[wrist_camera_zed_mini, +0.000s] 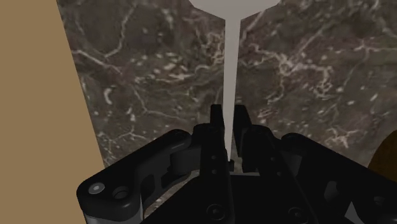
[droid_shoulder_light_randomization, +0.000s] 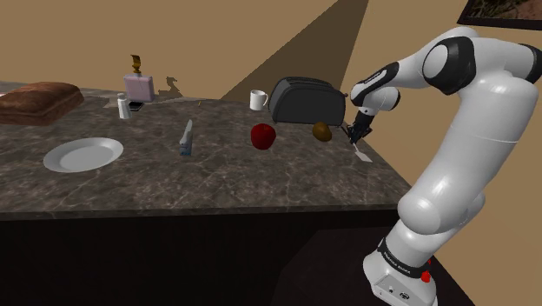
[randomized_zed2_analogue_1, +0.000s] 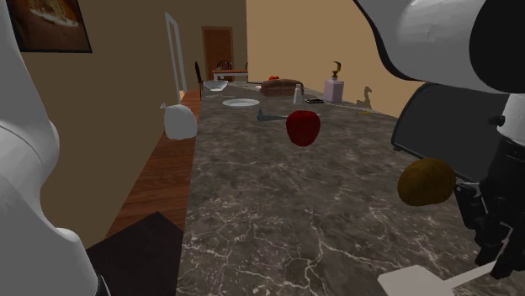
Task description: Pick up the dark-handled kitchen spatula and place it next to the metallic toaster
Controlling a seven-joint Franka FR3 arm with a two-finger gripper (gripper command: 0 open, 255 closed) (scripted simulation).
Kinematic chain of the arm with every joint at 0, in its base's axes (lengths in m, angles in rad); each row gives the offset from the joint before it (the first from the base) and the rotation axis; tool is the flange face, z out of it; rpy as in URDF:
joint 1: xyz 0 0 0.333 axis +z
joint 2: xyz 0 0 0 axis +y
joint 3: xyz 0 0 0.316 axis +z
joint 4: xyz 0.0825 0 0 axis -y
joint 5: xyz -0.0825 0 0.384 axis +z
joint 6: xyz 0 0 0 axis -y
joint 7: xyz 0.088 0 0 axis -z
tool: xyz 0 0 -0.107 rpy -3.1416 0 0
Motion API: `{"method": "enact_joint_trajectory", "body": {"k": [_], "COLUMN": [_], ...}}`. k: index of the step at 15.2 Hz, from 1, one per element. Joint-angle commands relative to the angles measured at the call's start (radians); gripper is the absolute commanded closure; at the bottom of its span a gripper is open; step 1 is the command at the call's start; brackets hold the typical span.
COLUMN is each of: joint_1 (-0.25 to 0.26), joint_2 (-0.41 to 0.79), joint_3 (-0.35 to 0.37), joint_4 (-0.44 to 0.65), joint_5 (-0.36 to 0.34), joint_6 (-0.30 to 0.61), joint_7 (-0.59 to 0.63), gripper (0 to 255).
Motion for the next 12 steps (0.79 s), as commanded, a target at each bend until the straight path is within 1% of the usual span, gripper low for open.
{"method": "enact_joint_trajectory", "body": {"k": [1, 3, 4, 9, 12], "joint_1": [0.0, 0.0, 0.0, 0.0, 0.008], "joint_2": [0.0, 0.0, 0.0, 0.0, -0.067], "joint_3": [0.0, 0.0, 0.0, 0.0, -0.008], "joint_4": [0.0, 0.0, 0.0, 0.0, 0.032], "joint_5": [0.0, 0.0, 0.0, 0.0, -0.047], "joint_6": [0.001, 0.001, 0.001, 0.001, -0.09], "joint_7": [0.0, 0.0, 0.0, 0.0, 0.033], "gripper": [255, 255, 0, 0, 0]}}
